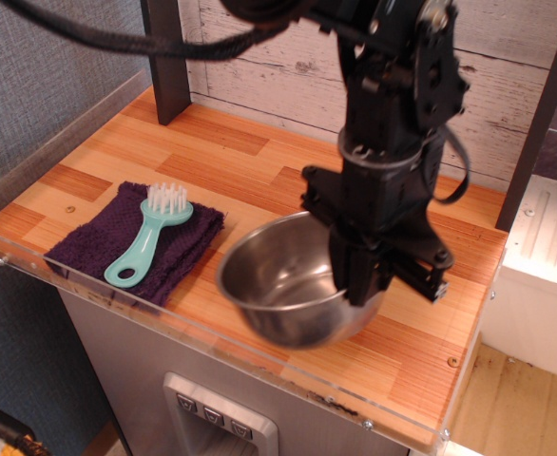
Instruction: Place the silver bowl to the right of the purple towel.
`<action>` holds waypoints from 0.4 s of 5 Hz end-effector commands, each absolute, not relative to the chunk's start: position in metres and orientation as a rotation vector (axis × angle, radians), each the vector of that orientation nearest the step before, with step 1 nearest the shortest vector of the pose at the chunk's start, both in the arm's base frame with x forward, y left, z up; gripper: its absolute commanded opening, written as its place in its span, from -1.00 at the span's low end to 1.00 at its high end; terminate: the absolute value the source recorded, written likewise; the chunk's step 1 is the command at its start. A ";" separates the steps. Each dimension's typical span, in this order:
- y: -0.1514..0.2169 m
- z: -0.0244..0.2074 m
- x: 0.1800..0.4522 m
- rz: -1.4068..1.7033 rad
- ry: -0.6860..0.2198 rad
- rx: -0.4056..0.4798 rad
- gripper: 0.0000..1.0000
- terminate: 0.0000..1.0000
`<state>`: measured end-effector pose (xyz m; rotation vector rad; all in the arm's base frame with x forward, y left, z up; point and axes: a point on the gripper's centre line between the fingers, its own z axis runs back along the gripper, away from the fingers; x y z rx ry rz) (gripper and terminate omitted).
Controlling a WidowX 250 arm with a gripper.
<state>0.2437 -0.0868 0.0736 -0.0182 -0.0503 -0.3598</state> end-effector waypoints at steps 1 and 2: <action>-0.078 0.077 0.228 -0.347 -0.030 -0.041 1.00 -1.00; -0.093 0.078 0.230 -0.381 -0.043 -0.061 1.00 -1.00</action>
